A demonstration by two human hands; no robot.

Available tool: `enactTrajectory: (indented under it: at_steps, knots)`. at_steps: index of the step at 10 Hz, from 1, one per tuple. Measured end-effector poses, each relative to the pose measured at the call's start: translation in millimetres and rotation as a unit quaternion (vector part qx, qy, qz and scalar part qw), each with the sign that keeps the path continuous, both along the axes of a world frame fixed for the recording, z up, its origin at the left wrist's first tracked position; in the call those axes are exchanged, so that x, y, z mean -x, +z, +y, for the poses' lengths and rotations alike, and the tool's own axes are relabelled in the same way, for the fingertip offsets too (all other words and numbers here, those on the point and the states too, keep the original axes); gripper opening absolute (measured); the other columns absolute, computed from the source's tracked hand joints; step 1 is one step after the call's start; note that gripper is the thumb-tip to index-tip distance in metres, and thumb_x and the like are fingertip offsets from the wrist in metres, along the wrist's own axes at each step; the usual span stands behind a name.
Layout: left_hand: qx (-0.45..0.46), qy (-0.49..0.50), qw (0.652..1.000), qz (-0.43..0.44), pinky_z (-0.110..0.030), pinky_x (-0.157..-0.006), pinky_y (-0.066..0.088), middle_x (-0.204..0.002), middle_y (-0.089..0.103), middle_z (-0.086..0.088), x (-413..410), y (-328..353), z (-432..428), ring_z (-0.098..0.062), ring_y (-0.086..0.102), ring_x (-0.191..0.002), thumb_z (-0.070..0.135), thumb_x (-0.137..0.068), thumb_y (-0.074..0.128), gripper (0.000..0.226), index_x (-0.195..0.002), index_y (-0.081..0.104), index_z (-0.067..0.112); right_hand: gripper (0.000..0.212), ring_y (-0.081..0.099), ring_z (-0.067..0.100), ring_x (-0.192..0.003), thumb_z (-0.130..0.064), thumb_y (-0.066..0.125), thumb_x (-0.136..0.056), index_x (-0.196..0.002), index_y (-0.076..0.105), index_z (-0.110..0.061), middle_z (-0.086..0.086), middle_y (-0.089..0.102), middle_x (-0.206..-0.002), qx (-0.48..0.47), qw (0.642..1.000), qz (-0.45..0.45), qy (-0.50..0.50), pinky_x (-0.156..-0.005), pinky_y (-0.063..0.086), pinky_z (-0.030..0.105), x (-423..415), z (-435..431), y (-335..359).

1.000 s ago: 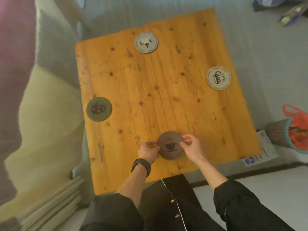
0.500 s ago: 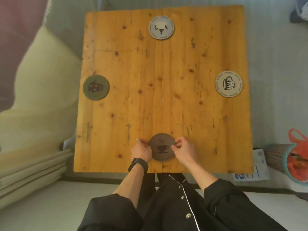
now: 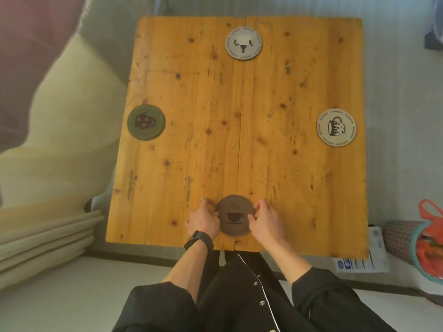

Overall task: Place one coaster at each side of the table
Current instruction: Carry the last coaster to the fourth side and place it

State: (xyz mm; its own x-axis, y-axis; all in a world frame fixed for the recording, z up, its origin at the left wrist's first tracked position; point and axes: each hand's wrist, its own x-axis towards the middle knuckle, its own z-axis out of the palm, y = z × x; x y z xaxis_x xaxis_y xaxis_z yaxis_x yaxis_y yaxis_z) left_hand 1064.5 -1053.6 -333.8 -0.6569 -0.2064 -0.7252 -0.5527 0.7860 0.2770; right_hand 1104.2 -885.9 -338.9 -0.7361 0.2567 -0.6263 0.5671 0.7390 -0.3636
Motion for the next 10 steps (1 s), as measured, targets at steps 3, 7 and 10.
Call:
enactTrajectory:
  at_steps: [3,7,10]
  knots:
    - [0.048,-0.141,0.988,0.046,-0.043,-0.095,0.043,-0.121,0.063,-0.001,-6,4,-1,-0.027,0.051,-0.116,0.030,-0.098,0.049,0.027,-0.125,0.051,0.034,0.042,0.061,0.016,-0.095,-0.030,0.061,-0.096,-0.133,0.043,-0.031,-0.002,0.053,-0.124,-0.003,0.997,0.026,0.073,-0.075,0.059,0.034,-1,3,0]
    - [0.064,-0.241,0.957,0.148,-0.052,-0.122,0.010,-0.166,0.004,-0.001,117,3,13,-0.025,0.003,-0.153,0.046,-0.095,0.043,0.067,-0.153,0.011,0.044,0.063,0.001,0.031,-0.153,-0.052,0.048,-0.097,-0.154,0.030,-0.032,0.002,0.009,-0.167,-0.064,0.994,0.049,0.080,-0.123,0.014,0.049,115,43,8]
    - [0.060,-0.314,0.940,0.122,-0.068,-0.115,-0.008,-0.162,-0.026,0.009,161,-33,24,-0.023,-0.022,-0.150,0.075,-0.088,0.020,0.074,-0.148,-0.015,0.052,0.080,-0.025,0.027,-0.150,-0.058,0.040,-0.097,-0.158,-0.008,-0.036,0.001,-0.023,-0.165,-0.113,0.983,-0.011,0.145,-0.123,-0.004,0.053,142,58,-17]
